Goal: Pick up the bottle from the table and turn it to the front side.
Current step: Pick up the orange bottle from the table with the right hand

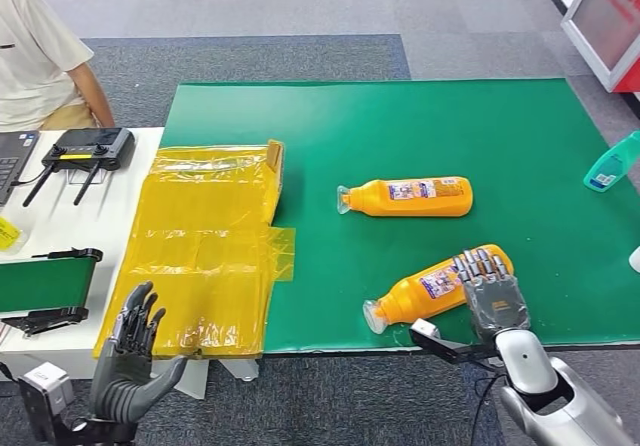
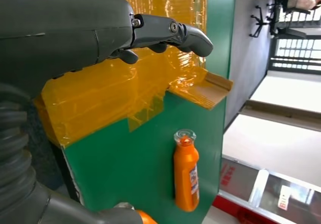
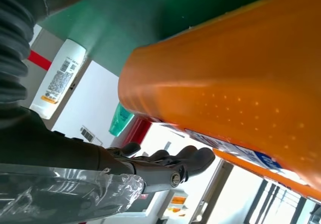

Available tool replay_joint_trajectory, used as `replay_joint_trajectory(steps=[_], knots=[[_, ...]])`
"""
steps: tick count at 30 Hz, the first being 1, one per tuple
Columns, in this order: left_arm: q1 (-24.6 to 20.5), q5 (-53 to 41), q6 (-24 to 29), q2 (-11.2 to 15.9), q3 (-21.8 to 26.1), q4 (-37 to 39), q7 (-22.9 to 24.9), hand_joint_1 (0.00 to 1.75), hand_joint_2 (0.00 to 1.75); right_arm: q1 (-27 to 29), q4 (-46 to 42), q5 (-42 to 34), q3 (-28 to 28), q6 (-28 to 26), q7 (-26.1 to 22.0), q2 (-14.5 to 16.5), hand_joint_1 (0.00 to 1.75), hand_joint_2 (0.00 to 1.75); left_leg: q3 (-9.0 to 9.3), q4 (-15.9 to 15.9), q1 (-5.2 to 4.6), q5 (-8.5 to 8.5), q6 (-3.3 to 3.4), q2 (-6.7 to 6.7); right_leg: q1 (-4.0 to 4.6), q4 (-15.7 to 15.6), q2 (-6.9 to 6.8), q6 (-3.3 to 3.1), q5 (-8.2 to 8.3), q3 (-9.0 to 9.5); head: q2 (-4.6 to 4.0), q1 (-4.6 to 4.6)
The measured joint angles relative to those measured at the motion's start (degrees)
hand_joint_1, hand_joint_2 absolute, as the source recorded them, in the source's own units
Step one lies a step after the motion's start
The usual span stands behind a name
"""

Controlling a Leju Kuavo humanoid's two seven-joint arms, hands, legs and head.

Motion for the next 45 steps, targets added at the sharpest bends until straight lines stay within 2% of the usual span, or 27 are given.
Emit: replay_joint_trajectory(steps=[18,28,38,45], knots=[[0.8,-0.8,-0.6,-1.2,0.0,3.5,1.3,0.00,1.75,-0.4,1.0,0.2,1.7,-1.5,1.6,0.1,0.00,1.75,0.01,0.0,0.00,-0.01,0.01,0.00,0.00,0.0,0.00,0.00,0.00,-0.01,0.00,0.00],[1.4,-1.9,-1.6,-1.9,-0.2,5.8,0.8,0.00,1.75,0.9,1.8,-0.4,0.9,-3.1,-0.3,-0.8,0.00,1.75,0.05,0.0,-0.01,-0.02,0.03,0.00,-0.01,0.0,0.00,0.01,-0.01,0.03,0.00,0.01],[1.5,-1.5,-2.1,-1.6,-4.3,7.9,0.7,0.00,1.75,0.5,2.2,-0.4,0.6,-3.0,-1.0,-0.8,0.00,1.75,0.10,0.0,-0.01,-0.01,0.05,0.00,-0.01,0.0,0.00,0.05,0.02,0.10,0.00,0.01],[1.1,0.5,0.8,0.2,-9.8,9.3,0.7,0.00,1.75,-1.1,3.6,-1.0,0.6,-3.2,-1.9,-0.8,0.00,1.75,0.10,0.0,-0.02,0.03,0.08,0.00,-0.02,0.0,0.00,0.08,0.08,0.12,0.00,0.01]])
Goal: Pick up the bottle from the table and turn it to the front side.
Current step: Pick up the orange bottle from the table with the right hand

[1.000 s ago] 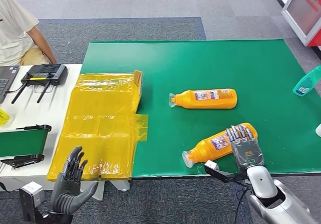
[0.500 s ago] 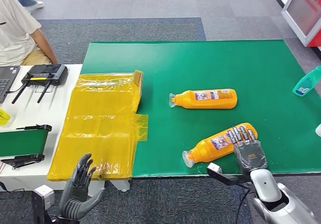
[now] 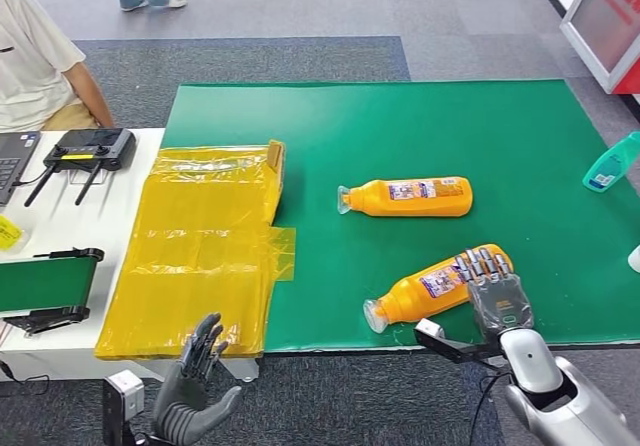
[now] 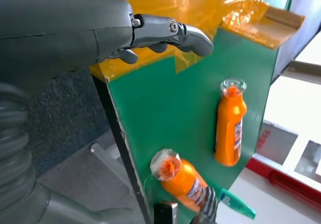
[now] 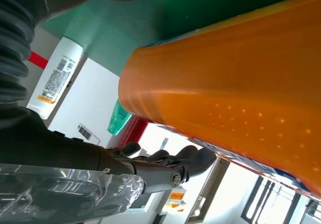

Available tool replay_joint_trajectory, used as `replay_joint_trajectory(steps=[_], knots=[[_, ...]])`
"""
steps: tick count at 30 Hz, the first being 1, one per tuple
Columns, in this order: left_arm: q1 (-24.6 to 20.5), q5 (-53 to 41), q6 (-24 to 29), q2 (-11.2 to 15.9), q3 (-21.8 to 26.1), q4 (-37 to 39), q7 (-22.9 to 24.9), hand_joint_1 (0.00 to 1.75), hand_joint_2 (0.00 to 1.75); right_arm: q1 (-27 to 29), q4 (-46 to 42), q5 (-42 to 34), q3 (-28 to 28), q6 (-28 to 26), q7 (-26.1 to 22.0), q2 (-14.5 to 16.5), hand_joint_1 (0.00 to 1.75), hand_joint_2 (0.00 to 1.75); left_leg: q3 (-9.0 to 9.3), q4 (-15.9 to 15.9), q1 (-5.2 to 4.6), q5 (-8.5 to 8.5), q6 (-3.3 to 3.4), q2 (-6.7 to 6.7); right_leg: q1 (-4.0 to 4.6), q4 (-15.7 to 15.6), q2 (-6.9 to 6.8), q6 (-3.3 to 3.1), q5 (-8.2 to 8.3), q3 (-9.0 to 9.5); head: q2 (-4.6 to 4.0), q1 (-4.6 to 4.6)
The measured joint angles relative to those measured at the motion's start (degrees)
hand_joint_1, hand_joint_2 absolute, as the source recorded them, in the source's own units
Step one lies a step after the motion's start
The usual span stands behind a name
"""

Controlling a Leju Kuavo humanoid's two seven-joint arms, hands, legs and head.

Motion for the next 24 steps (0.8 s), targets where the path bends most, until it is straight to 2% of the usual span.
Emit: replay_joint_trajectory(steps=[8,18,24], knots=[[-0.4,1.7,1.3,1.8,-3.0,1.2,0.0,0.00,1.75,-1.4,1.0,-1.3,0.1,0.8,-1.2,0.0,0.00,1.75,0.01,0.0,0.00,0.04,-0.01,0.00,0.00,0.0,0.01,-0.01,0.06,0.01,0.00,0.01],[-1.4,5.5,5.3,5.4,-8.7,3.0,-0.1,0.00,1.75,-9.2,4.7,-4.8,2.2,5.4,-4.2,-0.5,0.00,1.75,-0.10,0.0,-0.05,0.24,0.04,0.01,-0.04,0.0,0.01,0.04,0.22,-0.11,0.00,0.01],[-2.4,7.2,6.6,6.9,-11.6,4.3,-0.6,0.00,1.75,-13.1,7.1,-5.0,6.5,7.1,-5.3,-1.2,0.00,1.75,-0.16,0.0,-0.05,0.24,0.04,0.00,-0.04,0.0,0.00,0.04,0.21,-0.14,0.00,0.01]])
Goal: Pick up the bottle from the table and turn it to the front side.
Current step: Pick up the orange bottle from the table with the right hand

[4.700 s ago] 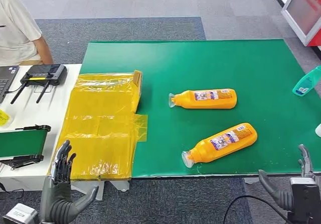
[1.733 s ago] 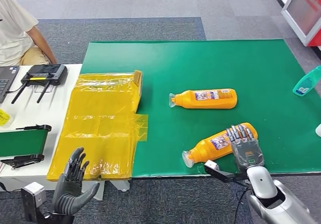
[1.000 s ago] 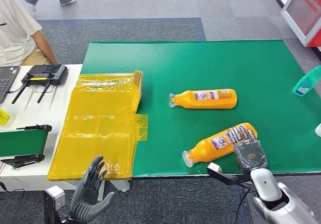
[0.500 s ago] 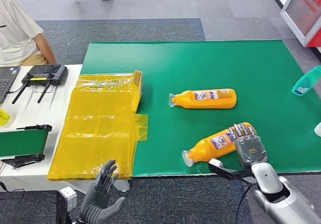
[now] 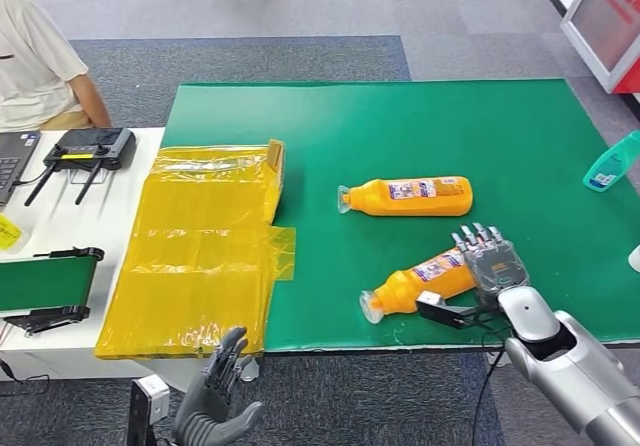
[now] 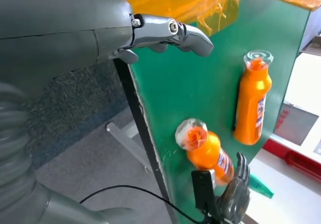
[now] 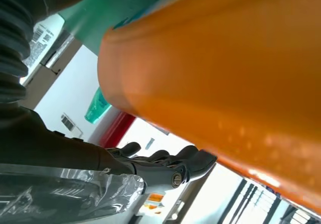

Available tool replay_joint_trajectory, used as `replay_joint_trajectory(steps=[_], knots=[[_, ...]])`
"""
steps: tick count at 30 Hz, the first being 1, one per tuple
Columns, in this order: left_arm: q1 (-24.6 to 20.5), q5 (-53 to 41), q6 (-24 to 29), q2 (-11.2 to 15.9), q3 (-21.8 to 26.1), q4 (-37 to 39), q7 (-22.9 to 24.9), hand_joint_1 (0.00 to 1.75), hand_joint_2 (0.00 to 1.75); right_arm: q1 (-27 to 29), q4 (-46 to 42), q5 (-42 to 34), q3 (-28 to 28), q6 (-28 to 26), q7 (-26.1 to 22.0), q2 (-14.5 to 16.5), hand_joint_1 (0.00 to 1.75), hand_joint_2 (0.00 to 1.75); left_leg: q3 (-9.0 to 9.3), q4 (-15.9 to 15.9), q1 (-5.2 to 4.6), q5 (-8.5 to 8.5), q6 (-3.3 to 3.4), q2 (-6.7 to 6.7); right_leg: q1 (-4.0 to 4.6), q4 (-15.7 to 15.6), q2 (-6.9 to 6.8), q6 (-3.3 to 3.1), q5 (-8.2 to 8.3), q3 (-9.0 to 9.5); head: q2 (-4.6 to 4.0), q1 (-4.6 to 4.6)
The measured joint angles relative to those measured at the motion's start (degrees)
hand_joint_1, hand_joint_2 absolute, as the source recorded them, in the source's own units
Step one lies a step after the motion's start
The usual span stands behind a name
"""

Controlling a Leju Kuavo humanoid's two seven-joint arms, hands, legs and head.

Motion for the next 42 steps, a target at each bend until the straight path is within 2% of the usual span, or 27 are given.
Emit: replay_joint_trajectory(steps=[7,20,21,24,25,42], knots=[[-1.0,0.9,0.7,1.2,-2.8,1.2,-0.3,0.00,1.75,-3.2,2.6,-1.0,3.9,0.4,-0.5,-0.1,0.00,1.75,-0.02,0.0,-0.01,0.00,0.00,0.00,0.00,0.0,0.00,0.00,0.00,-0.01,0.00,-0.01],[-2.1,2.7,2.8,3.0,-5.4,2.0,-0.6,0.00,1.75,-5.3,5.2,-2.3,8.5,-0.9,-1.0,-0.1,0.00,1.75,-0.03,0.0,-0.01,0.00,0.00,-0.01,0.00,0.0,0.00,0.00,0.00,-0.01,0.00,-0.01],[-2.1,2.8,2.9,3.1,-5.6,2.0,-0.7,0.00,1.75,-5.5,5.4,-2.4,8.8,-0.9,-1.1,-0.1,0.28,1.75,-0.03,0.0,-0.01,0.00,0.00,-0.01,0.00,0.0,0.00,0.00,0.00,-0.01,0.00,-0.01],[-2.2,3.1,3.4,3.4,-5.9,2.0,-0.9,0.00,1.75,-6.1,5.9,-3.0,9.7,-1.0,-1.4,0.0,1.59,1.75,-0.03,0.0,-0.01,0.00,0.00,-0.01,0.00,0.0,-0.01,0.00,0.00,-0.01,0.00,-0.01],[-2.2,3.2,3.5,3.6,-5.9,2.0,-1.0,0.00,1.75,-6.3,6.0,-3.2,10.0,-1.1,-1.5,0.0,1.75,1.75,-0.03,0.0,-0.01,0.01,0.01,-0.01,0.00,0.0,-0.01,0.00,0.01,-0.01,0.00,-0.01],[-2.4,3.8,3.5,4.6,-6.3,2.0,-1.6,0.00,1.75,-7.6,6.8,-5.7,12.5,-2.1,-1.4,0.3,1.75,1.75,-0.02,0.0,-0.01,0.03,0.02,-0.01,0.00,0.0,-0.01,0.01,0.01,-0.01,0.00,-0.01]])
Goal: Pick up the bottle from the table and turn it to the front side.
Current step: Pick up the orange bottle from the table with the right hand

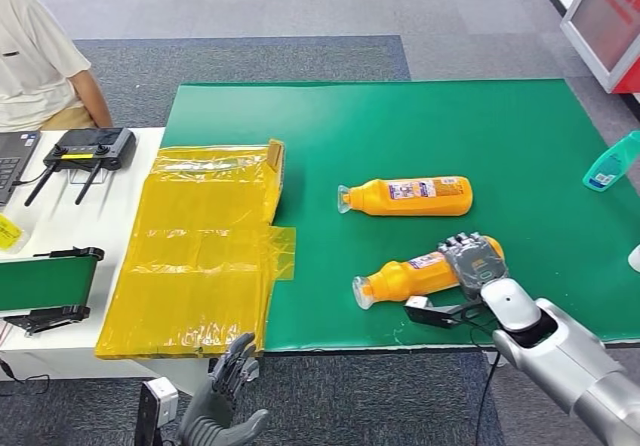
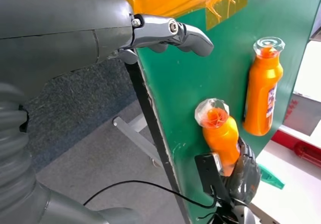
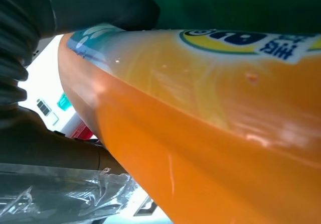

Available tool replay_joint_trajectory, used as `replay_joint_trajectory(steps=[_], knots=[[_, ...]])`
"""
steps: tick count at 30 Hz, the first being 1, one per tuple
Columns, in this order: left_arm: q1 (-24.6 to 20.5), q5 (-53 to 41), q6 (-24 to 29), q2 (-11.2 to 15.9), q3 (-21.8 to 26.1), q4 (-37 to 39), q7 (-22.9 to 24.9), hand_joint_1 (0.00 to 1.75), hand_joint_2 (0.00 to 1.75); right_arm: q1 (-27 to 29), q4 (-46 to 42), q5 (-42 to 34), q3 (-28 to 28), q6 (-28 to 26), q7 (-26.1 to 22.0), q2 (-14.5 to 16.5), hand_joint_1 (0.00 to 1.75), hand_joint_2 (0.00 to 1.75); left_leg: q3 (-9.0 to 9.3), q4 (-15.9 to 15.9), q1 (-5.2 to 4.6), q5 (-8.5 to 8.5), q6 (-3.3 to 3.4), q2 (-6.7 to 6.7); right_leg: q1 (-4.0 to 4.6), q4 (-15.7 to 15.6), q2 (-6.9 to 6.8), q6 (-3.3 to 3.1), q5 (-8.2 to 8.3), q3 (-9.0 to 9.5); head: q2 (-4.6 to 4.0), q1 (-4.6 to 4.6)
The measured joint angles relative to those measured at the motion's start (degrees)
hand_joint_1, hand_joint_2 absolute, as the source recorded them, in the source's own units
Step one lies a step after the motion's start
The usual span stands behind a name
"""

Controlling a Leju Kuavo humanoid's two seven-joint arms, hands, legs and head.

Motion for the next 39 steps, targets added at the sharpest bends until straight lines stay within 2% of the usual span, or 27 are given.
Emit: replay_joint_trajectory(steps=[5,15,20,24,31,39], knots=[[-0.1,-1.2,0.4,0.1,0.0,0.0,-0.3,0.00,1.75,1.9,-0.5,-1.2,-0.8,-4.2,1.3,0.9,1.75,1.75,0.00,0.0,0.01,0.00,0.00,0.00,0.01,0.0,0.00,0.00,0.00,0.00,0.00,0.00],[-0.3,-7.6,1.3,-0.2,1.1,-3.1,0.0,0.00,1.75,12.5,-10.2,1.6,-7.3,-10.0,1.6,4.6,1.75,1.75,-0.02,0.0,0.01,-0.01,0.00,-0.02,0.02,0.0,-0.02,-0.02,-0.03,-0.01,0.00,-0.01],[-0.5,-11.2,0.9,-1.5,2.5,-6.5,0.0,0.00,1.75,19.6,-17.6,3.8,-10.2,-17.6,2.7,8.8,1.75,1.75,-0.04,0.0,0.02,-0.02,-0.02,-0.02,0.02,0.0,-0.03,-0.03,-0.04,-0.05,0.00,-0.02],[-1.1,-16.0,2.5,-2.3,2.9,-8.8,0.1,0.00,1.75,23.0,-22.5,3.4,-11.5,-21.2,3.0,12.1,1.75,1.75,-0.05,0.0,0.02,-0.02,-0.03,-0.02,0.03,0.0,-0.03,-0.05,-0.05,-0.08,0.00,-0.01],[-4.0,-22.1,5.2,-3.4,2.6,-10.7,0.7,0.00,1.75,25.6,-28.0,-1.4,-13.3,-25.3,1.0,17.1,1.75,1.75,-0.04,0.0,0.02,0.01,-0.03,-0.02,0.02,0.0,-0.02,-0.04,-0.02,-0.07,0.00,-0.01],[-6.3,-29.8,8.9,-3.9,0.5,-13.4,0.7,0.00,1.75,27.4,-32.4,-9.9,-13.9,-25.7,-2.0,21.6,1.75,1.75,-0.05,0.0,0.02,0.03,-0.05,-0.02,0.03,0.0,-0.02,-0.05,-0.02,-0.10,0.00,-0.02]])
